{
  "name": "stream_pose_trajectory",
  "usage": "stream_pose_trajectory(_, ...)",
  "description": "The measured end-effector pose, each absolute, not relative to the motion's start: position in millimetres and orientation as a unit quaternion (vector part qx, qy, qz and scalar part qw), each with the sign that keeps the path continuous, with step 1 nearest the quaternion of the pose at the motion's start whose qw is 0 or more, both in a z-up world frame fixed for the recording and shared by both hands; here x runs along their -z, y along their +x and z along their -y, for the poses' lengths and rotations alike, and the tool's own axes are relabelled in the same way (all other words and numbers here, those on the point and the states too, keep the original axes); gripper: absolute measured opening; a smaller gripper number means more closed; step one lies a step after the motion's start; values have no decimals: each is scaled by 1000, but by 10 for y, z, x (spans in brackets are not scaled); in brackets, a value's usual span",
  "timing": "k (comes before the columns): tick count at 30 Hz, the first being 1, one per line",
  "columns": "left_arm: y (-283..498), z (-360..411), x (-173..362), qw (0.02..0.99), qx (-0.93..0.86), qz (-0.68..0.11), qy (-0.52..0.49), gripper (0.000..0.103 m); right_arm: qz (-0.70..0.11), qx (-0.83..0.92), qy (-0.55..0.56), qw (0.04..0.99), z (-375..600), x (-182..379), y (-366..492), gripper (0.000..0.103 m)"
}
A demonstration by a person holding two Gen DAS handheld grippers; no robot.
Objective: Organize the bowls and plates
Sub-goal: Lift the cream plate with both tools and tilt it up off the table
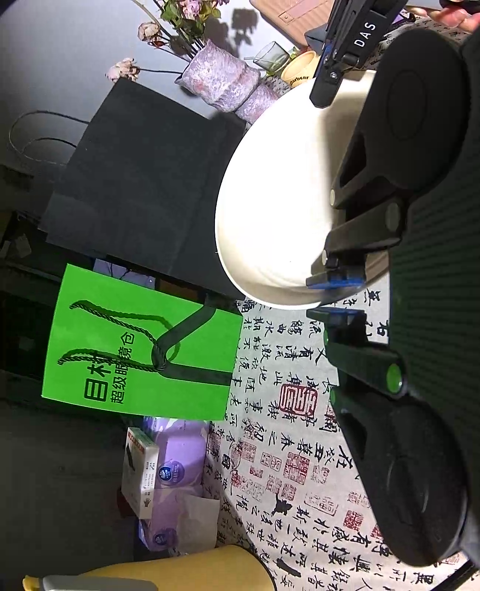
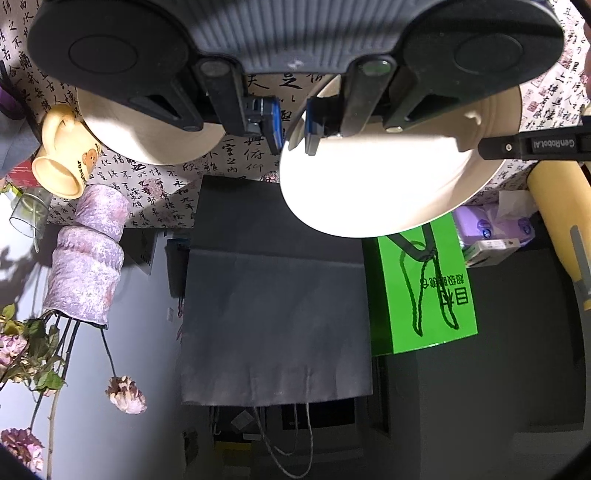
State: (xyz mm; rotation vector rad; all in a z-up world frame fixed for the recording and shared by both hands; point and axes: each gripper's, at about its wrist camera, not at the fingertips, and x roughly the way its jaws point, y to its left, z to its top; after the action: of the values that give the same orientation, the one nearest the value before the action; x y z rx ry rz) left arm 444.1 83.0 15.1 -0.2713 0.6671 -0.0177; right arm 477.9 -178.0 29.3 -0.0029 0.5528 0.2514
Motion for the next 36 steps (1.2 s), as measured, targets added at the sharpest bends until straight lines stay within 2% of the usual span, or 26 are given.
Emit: stream_pose_trajectory(36,3043,-785,-680,955,-15,-270,-119,10,-233,-156,12,960,1852,-592,3518,12)
